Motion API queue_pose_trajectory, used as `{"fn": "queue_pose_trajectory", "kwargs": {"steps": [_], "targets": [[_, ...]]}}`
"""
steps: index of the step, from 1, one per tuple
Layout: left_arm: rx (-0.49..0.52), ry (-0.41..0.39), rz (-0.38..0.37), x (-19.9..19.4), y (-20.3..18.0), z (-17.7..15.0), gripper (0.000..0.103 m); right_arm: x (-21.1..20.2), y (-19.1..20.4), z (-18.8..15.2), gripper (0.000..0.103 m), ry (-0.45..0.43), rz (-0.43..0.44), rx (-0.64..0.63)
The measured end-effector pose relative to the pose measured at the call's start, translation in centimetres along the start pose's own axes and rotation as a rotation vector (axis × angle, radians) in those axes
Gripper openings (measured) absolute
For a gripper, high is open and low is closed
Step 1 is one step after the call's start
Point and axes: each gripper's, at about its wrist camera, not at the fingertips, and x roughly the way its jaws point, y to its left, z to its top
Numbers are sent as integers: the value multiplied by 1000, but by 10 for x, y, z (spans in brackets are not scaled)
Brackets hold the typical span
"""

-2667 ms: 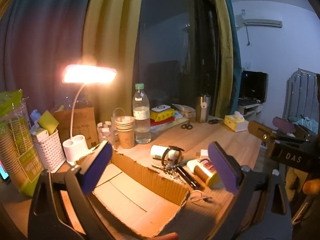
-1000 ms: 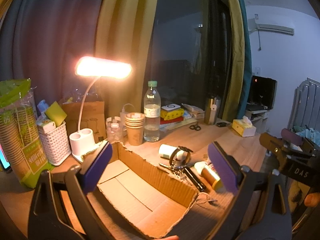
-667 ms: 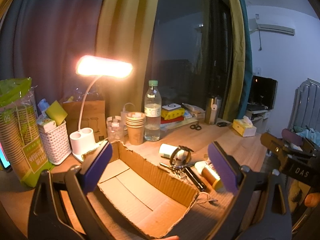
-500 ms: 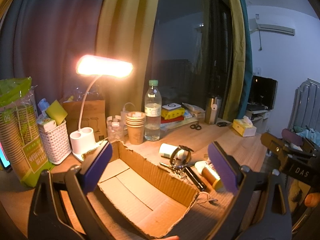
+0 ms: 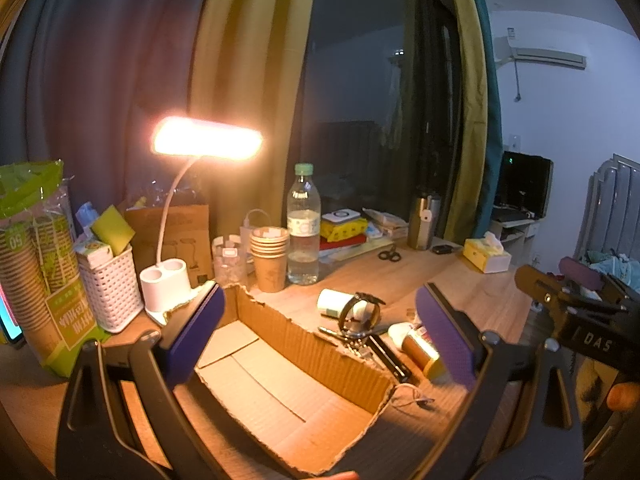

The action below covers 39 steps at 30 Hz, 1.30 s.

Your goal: Organize rigid objects

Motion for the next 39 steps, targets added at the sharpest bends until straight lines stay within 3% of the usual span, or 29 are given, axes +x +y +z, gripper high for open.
{"fn": "queue_pose_trajectory", "kwargs": {"steps": [7, 12, 17, 20, 23, 25, 30, 39], "targets": [[24, 84, 48, 8, 12, -17, 97, 3, -3, -6, 97, 15, -5, 8], [8, 243, 112, 29, 35, -48, 97, 14, -9, -10, 97, 56, -14, 24], [-82, 413, 104, 59, 55, -77, 97, 25, -12, -16, 97, 91, -19, 36], [-101, 500, 83, 76, 57, -90, 83, 32, -14, -21, 97, 111, -24, 38], [-129, 557, 48, 88, 61, -96, 78, 39, -18, -25, 97, 137, -34, 46], [-157, 577, 7, 90, 63, -97, 69, 43, -21, -26, 97, 148, -38, 56], [-118, 601, -33, 96, 58, -90, 48, 49, -25, -29, 97, 165, -42, 66], [-50, 656, -136, 125, 75, -76, 40, 76, -25, -46, 97, 240, -33, 74]]}}
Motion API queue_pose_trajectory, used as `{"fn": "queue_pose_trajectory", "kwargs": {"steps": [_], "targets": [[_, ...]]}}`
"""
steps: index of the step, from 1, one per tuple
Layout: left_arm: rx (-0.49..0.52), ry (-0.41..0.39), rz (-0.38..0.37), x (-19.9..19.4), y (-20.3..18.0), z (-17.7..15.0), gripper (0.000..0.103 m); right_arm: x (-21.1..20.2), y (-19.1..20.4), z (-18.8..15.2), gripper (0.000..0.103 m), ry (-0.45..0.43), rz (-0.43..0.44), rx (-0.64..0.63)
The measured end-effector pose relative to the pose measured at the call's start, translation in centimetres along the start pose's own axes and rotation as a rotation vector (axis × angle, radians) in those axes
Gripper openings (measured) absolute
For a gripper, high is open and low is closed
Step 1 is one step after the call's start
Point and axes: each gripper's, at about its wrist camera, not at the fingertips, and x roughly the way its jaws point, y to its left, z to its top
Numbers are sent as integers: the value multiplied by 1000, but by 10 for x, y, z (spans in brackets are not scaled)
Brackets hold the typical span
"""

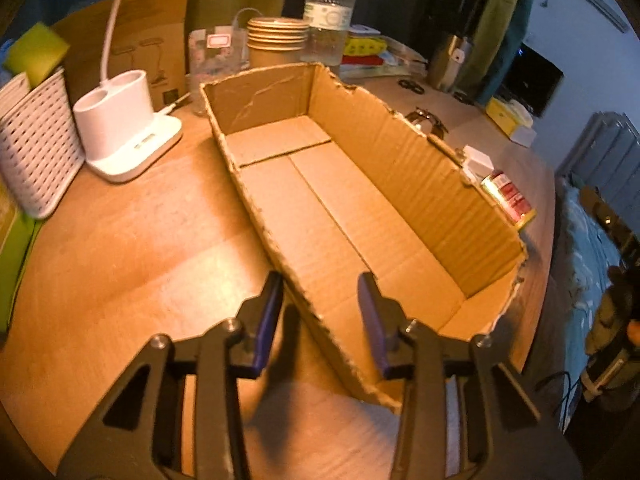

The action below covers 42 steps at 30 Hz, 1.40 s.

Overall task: Organize rigid objects
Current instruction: 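Clamp the cardboard box wall with the left tool while the right tool approaches the red can, then close the right tool around the red-and-yellow can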

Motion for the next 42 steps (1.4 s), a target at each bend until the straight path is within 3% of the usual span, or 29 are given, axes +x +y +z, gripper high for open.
{"fn": "queue_pose_trajectory", "kwargs": {"steps": [6, 16, 21, 29, 31, 35, 42], "targets": [[12, -4, -25, 10, 13, 14, 40, 29, 9, -7, 97, 54, 15, -28], [-58, -41, -111, 15, 28, 11, 38, 62, 20, -13, 97, 116, 24, -55], [-54, -64, -87, 9, 23, 8, 29, 73, 24, -20, 97, 146, 19, -79], [-55, -61, -93, 6, 24, 5, 26, 82, 26, -22, 97, 164, 39, -82], [-57, -62, -92, 5, 24, 5, 25, 82, 27, -22, 89, 166, 43, -85], [-70, -64, -94, 4, 25, 3, 22, 86, 32, -24, 64, 183, 44, -108], [-81, -68, -98, 2, 26, 2, 17, 82, 37, -26, 63, 178, 49, -119]]}}
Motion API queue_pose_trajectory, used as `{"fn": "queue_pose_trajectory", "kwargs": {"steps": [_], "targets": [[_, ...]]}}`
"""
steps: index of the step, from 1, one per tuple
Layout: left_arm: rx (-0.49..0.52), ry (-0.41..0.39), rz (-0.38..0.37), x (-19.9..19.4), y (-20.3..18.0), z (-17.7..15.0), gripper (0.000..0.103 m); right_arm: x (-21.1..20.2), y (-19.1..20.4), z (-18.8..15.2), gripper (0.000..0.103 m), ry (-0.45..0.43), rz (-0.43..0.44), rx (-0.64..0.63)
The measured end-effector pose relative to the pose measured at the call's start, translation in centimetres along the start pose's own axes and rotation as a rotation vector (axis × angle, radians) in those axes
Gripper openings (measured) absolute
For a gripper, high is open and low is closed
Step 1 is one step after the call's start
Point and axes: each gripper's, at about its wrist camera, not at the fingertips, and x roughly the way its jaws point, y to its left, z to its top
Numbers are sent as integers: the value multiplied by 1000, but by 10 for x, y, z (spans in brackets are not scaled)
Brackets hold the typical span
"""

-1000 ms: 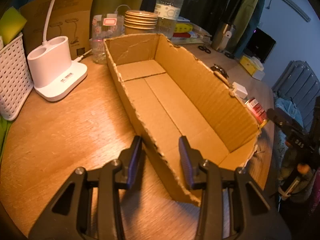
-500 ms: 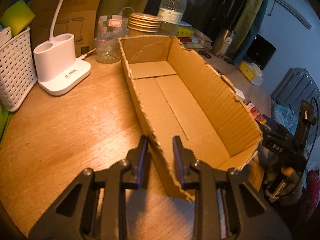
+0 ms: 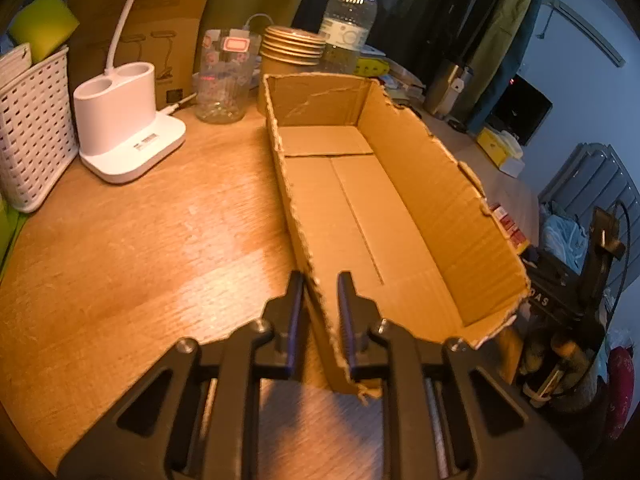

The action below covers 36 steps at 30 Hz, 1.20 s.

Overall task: Organize rigid objects
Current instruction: 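Close the right tool around the red-and-yellow can, then lift the can with the right tool and carry it over the box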

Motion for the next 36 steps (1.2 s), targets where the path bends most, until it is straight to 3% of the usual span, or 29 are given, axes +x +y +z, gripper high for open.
{"fn": "queue_pose_trajectory", "kwargs": {"steps": [9, 20, 30, 36], "targets": [[7, -53, 69, -14, 1, 0, 12, -16, -1, 6, 62, -42, 14, 7], [-10, -56, 87, -8, 3, -5, 11, -43, 14, 21, 62, -116, 62, -4], [-15, -82, 112, -14, -2, -10, 11, -73, 64, 46, 62, -185, 241, -58], [-18, -90, 118, -14, -2, -11, 11, -64, 112, 45, 62, -150, 340, -125]]}}
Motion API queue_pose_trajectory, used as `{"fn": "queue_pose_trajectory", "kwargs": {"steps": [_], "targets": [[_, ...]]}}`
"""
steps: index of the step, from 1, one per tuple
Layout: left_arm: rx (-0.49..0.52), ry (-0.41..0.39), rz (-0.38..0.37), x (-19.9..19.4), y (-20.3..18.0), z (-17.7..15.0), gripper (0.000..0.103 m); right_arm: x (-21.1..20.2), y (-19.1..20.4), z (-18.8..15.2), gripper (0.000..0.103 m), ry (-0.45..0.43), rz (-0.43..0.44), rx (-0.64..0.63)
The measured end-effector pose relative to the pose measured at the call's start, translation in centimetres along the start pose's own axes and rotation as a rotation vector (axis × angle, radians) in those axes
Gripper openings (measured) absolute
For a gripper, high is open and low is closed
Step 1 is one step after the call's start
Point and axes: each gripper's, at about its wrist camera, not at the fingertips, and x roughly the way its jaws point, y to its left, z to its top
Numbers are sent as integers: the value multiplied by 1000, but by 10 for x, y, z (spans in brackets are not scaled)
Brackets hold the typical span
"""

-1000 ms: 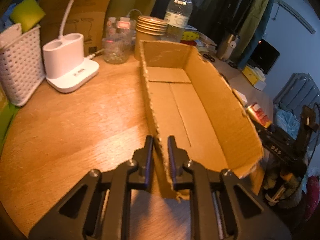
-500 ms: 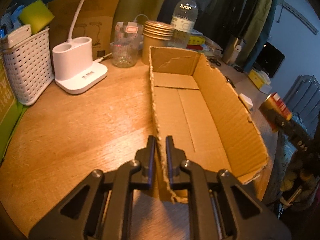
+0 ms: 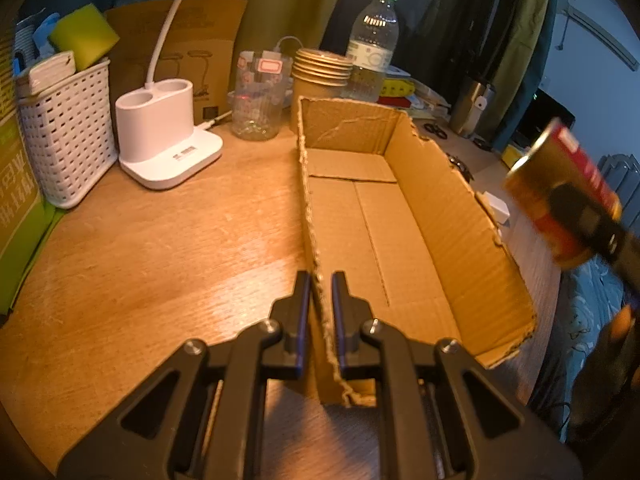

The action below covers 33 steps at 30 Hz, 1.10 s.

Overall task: Organize rigid objects
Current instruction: 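Lift the can with the right tool and carry it over the box, then lower the can into the box and open the right tool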

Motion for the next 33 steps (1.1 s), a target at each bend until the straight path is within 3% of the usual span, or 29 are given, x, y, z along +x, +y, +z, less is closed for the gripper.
{"fn": "queue_pose_trajectory", "kwargs": {"steps": [5, 21, 33], "targets": [[-3, -4, 5, -1, 0, -1, 11, 25, 27, -9, 62, 65, 31, -58], [0, -7, 7, -2, -3, -1, 11, 45, 31, -20, 62, 170, -8, -109], [-1, -7, 7, -3, 0, 2, 11, 25, 23, -15, 62, 114, -4, -74]]}}
